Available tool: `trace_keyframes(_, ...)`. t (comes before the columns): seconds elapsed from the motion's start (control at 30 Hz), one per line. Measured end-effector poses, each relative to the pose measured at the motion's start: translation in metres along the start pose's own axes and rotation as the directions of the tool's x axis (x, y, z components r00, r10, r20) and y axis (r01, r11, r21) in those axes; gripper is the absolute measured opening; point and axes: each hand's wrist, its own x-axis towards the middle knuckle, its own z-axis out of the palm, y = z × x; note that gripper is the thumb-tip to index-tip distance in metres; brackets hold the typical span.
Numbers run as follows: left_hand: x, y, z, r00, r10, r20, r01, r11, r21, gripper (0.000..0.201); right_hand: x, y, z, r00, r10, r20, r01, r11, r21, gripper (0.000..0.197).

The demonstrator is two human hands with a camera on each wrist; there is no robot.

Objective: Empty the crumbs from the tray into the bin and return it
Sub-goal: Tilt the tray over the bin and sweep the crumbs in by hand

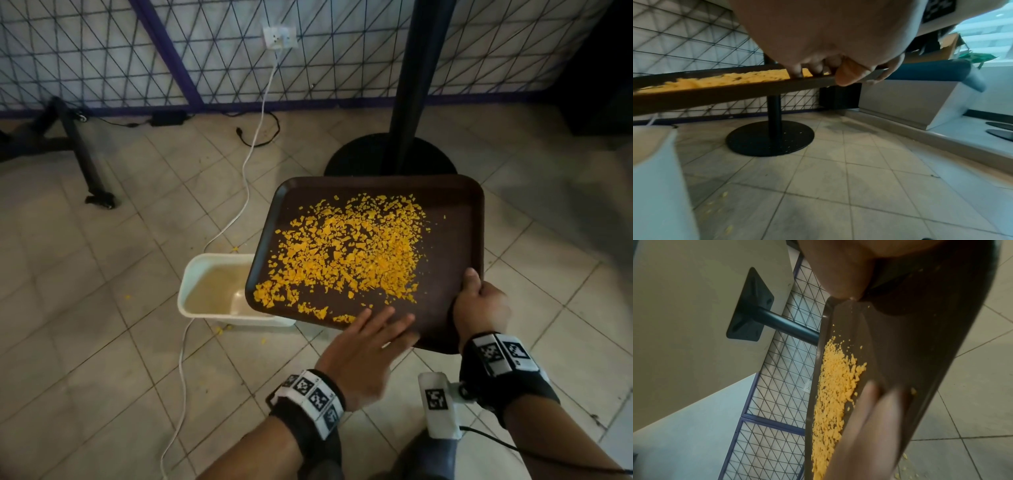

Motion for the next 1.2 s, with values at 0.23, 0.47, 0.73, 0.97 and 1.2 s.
trace_keyframes(0.23, -0.069, -0.094, 0.010, 0.953, -0.302, 0.001, 0.301, 0.951, -0.076, 0.075, 0.005, 0.003, -0.003, 1.000, 0.012, -0.009, -0.012, 1.000, 0.022, 0.051)
trace_keyframes(0.47, -0.075, -0.120, -0.003, 0.937, -0.348, -0.031, 0.344, 0.934, -0.098, 0.071, 0.001, 0.001, 0.003, 1.000, 0.008, 0.002, -0.008, 1.000, 0.009, 0.051)
trace_keyframes(0.73, 0.030, -0.003, -0.011, 0.998, 0.001, -0.066, 0.003, 0.998, 0.062, 0.058, -0.009, -0.004, 0.014, 0.999, -0.033, 0.011, 0.032, 0.999, 0.007, 0.052)
trace_keyframes(0.97, 0.019, -0.046, 0.002, 0.984, -0.174, 0.037, 0.168, 0.977, 0.129, 0.073, -0.007, -0.002, 0.010, 0.999, -0.031, 0.023, 0.030, 0.999, 0.025, 0.051)
trace_keyframes(1.2, -0.049, -0.126, 0.015, 0.907, -0.413, 0.082, 0.408, 0.910, 0.069, 0.076, -0.004, -0.001, 0.008, 0.998, -0.045, 0.032, 0.044, 0.998, 0.032, 0.050)
